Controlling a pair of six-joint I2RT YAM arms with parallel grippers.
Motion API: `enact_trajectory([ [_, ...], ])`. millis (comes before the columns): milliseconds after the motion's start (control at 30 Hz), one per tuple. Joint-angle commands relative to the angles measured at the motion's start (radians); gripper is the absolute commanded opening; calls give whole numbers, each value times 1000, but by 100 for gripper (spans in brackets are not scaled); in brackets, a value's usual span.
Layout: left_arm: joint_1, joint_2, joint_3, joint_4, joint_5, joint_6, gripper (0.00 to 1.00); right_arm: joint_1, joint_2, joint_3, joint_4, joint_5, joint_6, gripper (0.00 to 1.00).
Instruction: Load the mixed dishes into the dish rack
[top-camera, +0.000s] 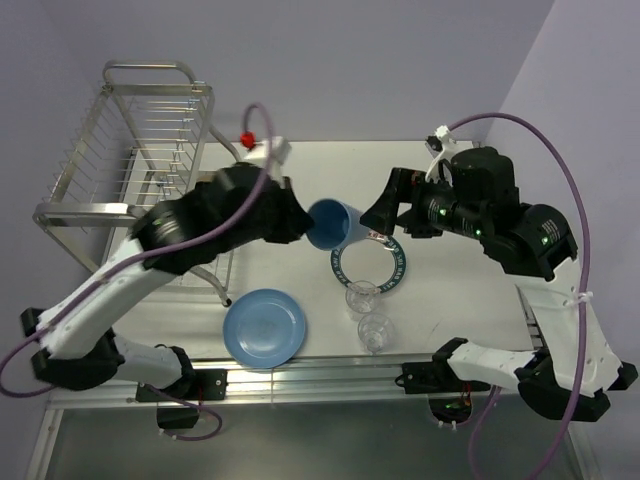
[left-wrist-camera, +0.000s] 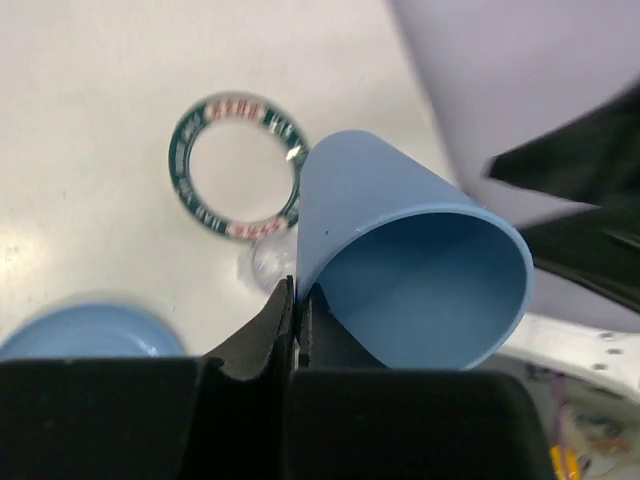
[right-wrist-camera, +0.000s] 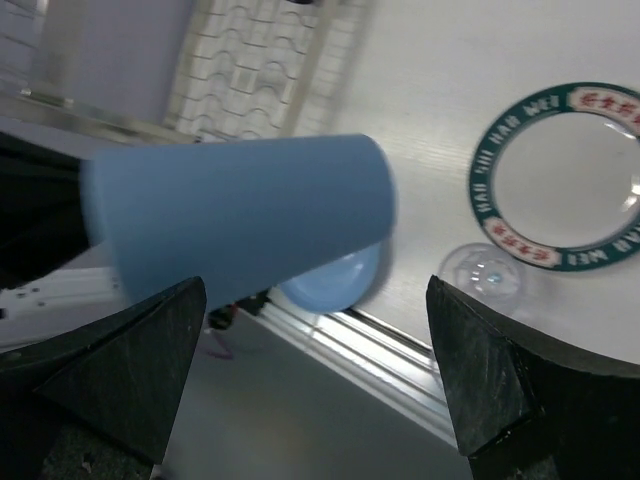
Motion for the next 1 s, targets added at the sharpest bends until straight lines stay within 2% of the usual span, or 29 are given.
enact_trajectory([
  [0,2,-195,-30,151,-125,47,0,-92,5,41,91,-304,73,98],
  [33,3,-239,-126,217,-167,56,0,-176,-4,16,179,-385,101,98],
  [67,5,-286,-178,357,-180,70,0,-223,-32,-63,245,-564,187,98],
  [100,8,-370,-231,424,-189,79,0,-268,-50,-114,316,-648,254,98],
  [133,10,-401,-308,476,-217,85,0,-340,-70,-177,511,-724,326,98],
  [167,10,-429,-331,538,-232,88,0,-362,-116,-241,645,-790,516,98],
  [200,10,-469,-353,559,-240,96,0,-376,-139,-372,777,-862,626,98],
  [233,10,-483,-377,572,-252,105,0,-383,-153,-419,973,-872,707,98],
  [300,10,-533,-413,643,-266,125,0,-377,-147,-462,1083,-872,855,98],
  [433,10,-610,-515,790,-286,177,0,-362,-130,-564,1461,-843,1131,98],
  [467,10,-619,-525,808,-286,187,0,-350,-118,-581,1503,-830,1205,98],
  [533,10,-612,-516,834,-286,217,0,-336,-106,-572,1533,-778,1225,98],
  [667,10,-583,-494,856,-251,253,0,-259,-34,-472,1444,-728,1170,97],
  [800,10,-576,-499,900,-226,292,0,-172,-7,-456,1409,-647,1158,96],
  [967,10,-578,-505,916,-211,314,0,-147,32,-429,1404,-601,1158,96],
])
